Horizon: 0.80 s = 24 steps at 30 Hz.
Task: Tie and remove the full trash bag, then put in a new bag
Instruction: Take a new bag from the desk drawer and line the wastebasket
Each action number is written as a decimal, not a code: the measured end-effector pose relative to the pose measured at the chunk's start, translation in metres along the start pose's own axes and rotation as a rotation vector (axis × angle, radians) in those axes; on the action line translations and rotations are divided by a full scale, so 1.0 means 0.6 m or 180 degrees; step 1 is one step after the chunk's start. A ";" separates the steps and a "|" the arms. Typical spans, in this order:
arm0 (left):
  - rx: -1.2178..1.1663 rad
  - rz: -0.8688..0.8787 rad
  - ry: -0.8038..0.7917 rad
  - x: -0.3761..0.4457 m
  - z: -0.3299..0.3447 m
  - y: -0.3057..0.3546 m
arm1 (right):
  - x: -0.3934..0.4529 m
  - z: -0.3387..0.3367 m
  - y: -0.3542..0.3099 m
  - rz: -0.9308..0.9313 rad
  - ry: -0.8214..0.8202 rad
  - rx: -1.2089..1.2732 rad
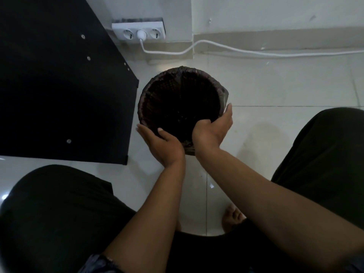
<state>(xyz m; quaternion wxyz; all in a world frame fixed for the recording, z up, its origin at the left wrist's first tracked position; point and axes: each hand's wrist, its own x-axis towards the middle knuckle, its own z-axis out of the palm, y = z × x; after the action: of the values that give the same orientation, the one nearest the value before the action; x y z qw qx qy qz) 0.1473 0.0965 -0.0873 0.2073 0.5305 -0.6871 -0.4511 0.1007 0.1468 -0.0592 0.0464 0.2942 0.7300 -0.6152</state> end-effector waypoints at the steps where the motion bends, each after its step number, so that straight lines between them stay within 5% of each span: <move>1: 0.0036 0.0066 -0.0064 0.000 0.001 -0.005 | 0.001 0.003 0.000 0.0033 0.0020 0.0015; 10: 0.0364 0.0306 -0.0079 0.009 -0.011 -0.013 | 0.010 0.010 0.013 -0.0142 0.0059 -0.0093; 14: 0.0656 0.0681 -0.0072 0.055 -0.022 0.011 | 0.053 -0.006 -0.005 -0.0648 0.0252 -0.1120; 18: 0.0740 0.1043 -0.0328 0.107 -0.010 0.035 | 0.099 0.006 -0.030 -0.1285 -0.0285 -0.1421; 24: 0.0834 0.1200 -0.0375 0.134 0.009 0.025 | 0.120 0.017 -0.043 -0.0913 -0.0603 -0.1498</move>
<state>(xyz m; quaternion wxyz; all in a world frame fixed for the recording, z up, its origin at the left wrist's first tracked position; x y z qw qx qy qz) 0.1068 0.0253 -0.0930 0.1768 0.3879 -0.8377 -0.3415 0.0256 0.1623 -0.0701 0.0939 0.1104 0.8792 -0.4539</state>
